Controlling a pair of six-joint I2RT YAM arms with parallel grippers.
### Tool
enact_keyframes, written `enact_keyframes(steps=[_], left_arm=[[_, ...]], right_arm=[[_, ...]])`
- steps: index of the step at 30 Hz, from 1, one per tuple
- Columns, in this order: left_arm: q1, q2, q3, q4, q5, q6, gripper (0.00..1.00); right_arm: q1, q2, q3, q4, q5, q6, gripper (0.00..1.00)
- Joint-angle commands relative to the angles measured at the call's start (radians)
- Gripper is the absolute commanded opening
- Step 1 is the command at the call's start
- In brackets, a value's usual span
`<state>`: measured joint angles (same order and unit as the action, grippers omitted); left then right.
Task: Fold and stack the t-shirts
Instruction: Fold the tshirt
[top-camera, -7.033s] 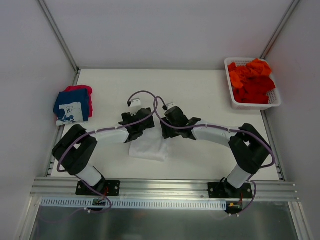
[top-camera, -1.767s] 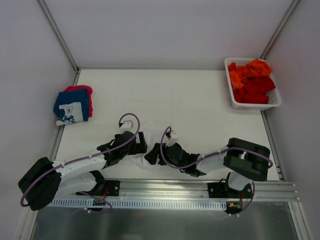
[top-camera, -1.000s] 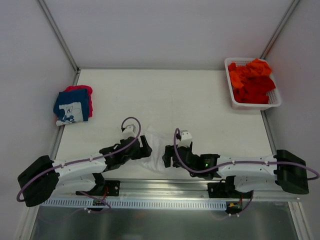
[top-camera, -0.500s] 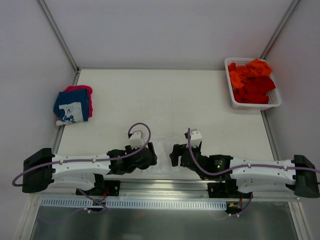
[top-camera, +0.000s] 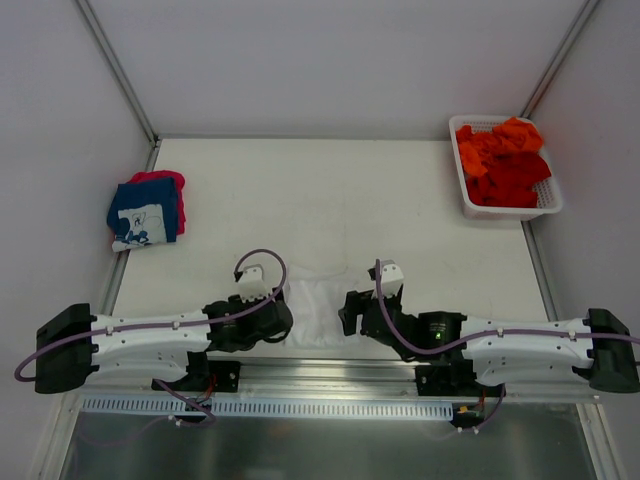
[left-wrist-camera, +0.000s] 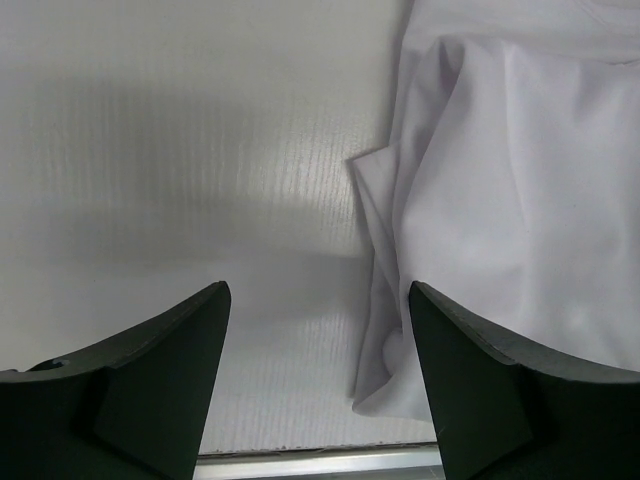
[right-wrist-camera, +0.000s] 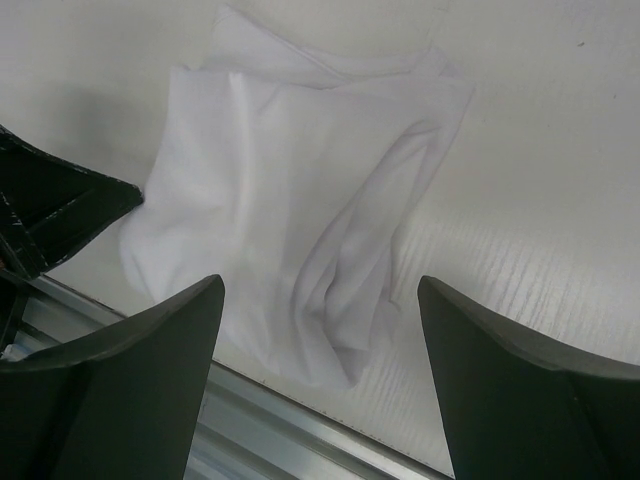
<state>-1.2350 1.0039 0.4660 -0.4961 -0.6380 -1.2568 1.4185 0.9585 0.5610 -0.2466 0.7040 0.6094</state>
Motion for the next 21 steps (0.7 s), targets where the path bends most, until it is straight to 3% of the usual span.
enact_keyframes(steps=[1,7,13,21], left_arm=[[0.022,-0.005,-0.046,0.118,0.006,0.042,0.73],[0.057,-0.114,-0.226,0.538,0.124,0.204,0.73],[0.091,-0.156,-0.268,0.612,0.205,0.267,0.74],[0.137,-0.096,-0.291,0.763,0.357,0.263,0.74]], right_arm=[[0.014,0.0,0.042,-0.01,0.041,-0.005,0.83],[0.026,-0.001,0.054,-0.02,0.051,-0.008,0.83],[0.031,0.009,0.053,-0.014,0.051,-0.005,0.83],[0.037,0.011,0.054,-0.02,0.058,-0.003,0.83]])
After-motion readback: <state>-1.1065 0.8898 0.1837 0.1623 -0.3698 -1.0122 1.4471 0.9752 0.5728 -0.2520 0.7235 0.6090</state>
